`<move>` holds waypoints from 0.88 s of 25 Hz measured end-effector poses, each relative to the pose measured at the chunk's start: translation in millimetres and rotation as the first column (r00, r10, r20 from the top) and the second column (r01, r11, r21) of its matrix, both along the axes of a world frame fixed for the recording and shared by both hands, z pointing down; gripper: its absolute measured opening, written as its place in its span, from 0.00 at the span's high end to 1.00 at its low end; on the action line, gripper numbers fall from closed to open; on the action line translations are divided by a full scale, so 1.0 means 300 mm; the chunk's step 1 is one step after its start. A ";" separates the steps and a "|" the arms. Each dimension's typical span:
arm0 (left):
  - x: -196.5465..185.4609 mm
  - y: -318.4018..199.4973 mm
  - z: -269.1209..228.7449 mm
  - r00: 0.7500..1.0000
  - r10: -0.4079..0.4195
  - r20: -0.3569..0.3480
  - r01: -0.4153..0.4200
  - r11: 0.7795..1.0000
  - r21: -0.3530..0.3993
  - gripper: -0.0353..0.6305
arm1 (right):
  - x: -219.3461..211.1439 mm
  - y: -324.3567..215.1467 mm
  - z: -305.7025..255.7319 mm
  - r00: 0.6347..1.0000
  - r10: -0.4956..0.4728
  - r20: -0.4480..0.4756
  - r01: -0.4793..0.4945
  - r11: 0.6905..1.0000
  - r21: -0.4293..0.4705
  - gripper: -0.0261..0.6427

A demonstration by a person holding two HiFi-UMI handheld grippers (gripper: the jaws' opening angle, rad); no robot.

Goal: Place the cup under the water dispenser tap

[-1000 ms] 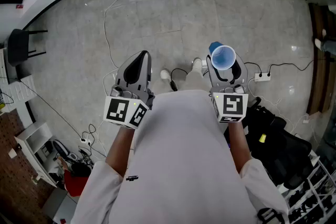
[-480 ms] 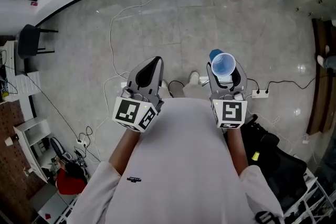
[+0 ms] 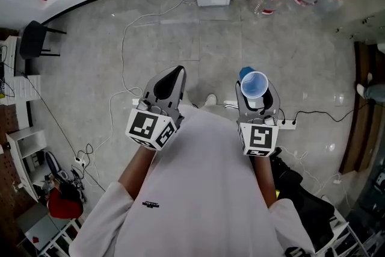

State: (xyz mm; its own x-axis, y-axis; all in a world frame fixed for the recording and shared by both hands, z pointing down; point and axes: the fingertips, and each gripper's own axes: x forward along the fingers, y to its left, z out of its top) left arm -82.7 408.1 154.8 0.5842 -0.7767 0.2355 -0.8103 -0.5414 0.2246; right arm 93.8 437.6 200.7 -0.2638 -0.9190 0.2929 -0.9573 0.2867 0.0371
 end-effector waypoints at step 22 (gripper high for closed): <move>0.043 -0.671 0.068 0.995 -0.019 -0.099 0.013 0.998 -0.059 0.94 | -0.031 -0.704 -0.045 0.999 -0.042 0.003 0.042 0.999 -0.015 0.54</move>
State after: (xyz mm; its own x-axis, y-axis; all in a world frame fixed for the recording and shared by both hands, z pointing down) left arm -69.8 206.7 175.2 0.5944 -0.7731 0.2215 -0.7908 -0.5119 0.3355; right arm 84.5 226.4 187.4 -0.3025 -0.9027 0.3061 -0.9446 0.3268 0.0303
